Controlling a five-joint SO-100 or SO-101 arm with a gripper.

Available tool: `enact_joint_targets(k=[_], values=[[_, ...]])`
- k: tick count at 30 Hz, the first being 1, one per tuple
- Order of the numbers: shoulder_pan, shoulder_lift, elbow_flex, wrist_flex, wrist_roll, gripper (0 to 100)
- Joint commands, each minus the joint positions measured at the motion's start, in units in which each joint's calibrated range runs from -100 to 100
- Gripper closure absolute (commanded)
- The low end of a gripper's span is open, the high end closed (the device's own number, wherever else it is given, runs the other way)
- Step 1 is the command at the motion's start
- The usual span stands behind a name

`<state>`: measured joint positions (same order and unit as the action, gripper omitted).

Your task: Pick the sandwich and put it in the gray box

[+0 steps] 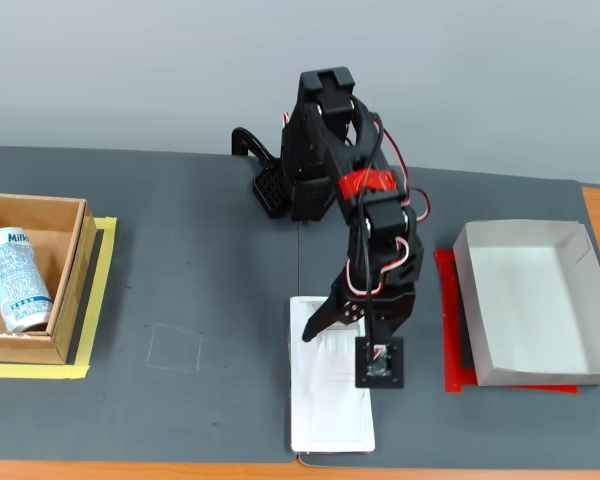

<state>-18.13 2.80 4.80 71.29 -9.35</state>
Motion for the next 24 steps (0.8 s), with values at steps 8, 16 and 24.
enact_joint_targets(k=[8,16,24], values=[[1.5,2.5,-3.0,-0.9,0.8,60],[1.5,3.6,-3.0,-3.5,0.7,60],[1.5,3.7,-2.6,-3.5,0.8,72]])
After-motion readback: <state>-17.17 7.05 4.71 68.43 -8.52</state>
